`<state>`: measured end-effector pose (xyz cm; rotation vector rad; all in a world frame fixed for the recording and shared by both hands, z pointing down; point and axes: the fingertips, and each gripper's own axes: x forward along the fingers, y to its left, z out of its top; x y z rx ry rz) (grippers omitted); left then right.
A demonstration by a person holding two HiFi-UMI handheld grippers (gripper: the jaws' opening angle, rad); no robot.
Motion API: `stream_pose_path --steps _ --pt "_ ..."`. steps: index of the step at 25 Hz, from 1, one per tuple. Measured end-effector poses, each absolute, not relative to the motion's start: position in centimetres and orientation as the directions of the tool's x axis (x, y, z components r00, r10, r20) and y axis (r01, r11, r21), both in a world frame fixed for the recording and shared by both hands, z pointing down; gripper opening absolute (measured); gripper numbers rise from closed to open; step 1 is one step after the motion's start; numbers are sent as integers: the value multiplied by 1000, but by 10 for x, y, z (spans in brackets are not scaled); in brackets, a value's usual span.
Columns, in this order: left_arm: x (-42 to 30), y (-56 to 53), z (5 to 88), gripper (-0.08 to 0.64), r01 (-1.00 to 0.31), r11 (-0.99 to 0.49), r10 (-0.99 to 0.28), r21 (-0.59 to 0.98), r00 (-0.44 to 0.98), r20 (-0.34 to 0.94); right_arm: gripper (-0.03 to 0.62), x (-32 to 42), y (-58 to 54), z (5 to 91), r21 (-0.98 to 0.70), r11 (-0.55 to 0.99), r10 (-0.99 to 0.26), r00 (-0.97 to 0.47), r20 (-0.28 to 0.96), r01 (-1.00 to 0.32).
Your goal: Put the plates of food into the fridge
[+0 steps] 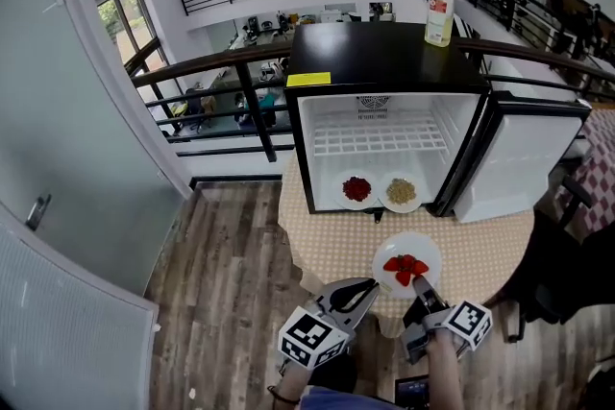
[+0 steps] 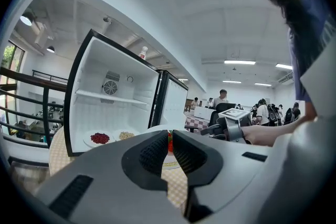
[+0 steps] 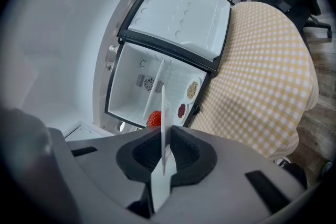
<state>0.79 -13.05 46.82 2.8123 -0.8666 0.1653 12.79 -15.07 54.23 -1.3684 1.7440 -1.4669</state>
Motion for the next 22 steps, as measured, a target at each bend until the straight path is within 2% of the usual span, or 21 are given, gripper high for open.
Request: stream_pose_path --steps 14,22 --pt "-8 -220 467 35 -498 -847 -484 184 867 118 31 120 -213 546 -918 -139 -913 -311 263 -370" --pt "-29 -248 463 35 -509 -841 -498 184 861 105 31 107 -242 526 -921 -94 -925 -308 221 -379"
